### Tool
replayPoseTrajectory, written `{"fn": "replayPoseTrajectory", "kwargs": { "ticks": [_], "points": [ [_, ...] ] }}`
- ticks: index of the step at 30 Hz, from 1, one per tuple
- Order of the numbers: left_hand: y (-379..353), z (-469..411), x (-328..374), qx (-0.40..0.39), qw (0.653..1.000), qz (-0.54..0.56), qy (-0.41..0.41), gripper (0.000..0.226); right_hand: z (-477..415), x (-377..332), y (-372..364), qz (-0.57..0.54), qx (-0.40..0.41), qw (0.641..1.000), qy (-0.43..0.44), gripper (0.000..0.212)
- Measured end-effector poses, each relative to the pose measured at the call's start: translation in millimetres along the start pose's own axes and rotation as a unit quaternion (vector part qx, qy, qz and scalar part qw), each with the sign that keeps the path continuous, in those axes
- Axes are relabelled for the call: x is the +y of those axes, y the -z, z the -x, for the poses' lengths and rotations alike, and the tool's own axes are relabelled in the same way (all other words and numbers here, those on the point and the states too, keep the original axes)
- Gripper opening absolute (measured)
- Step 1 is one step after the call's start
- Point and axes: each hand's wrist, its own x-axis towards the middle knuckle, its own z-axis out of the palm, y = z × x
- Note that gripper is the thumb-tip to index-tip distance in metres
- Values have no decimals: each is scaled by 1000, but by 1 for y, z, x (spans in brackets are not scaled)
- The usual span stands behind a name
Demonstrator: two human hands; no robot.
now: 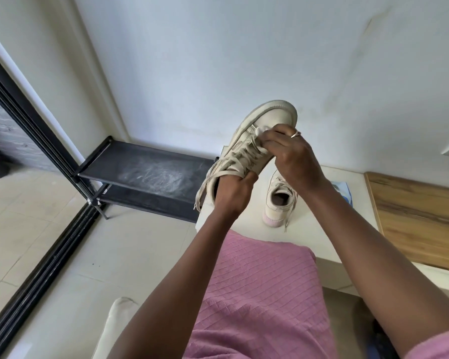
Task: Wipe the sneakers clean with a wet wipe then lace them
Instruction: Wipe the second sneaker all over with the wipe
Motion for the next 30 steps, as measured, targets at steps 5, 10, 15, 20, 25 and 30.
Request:
{"fn": "replayPoseTrajectory", "kwargs": {
  "ticks": [5,10,15,20,25,30],
  "points": [
    [-9,5,8,13,997,73,-12,23,-12,8,-8,81,117,985,-100,20],
    [-11,7,10,19,985,172,18,16,-19,-13,-15,16,178,965,-190,29],
    [-6,2,12,10,970,241,41,23,-7,-39,-16,-15,170,954,-246,26],
    [-6,4,4,0,951,283,125,14,-16,-40,-14,-57,134,951,-274,28],
    [-11,15,-7,-43,946,287,143,18,-35,-26,-10,-36,115,963,-242,29],
    [-12,4,-12,-5,919,336,207,19,-14,-35,-19,-50,81,961,-258,19]
  ]
}}
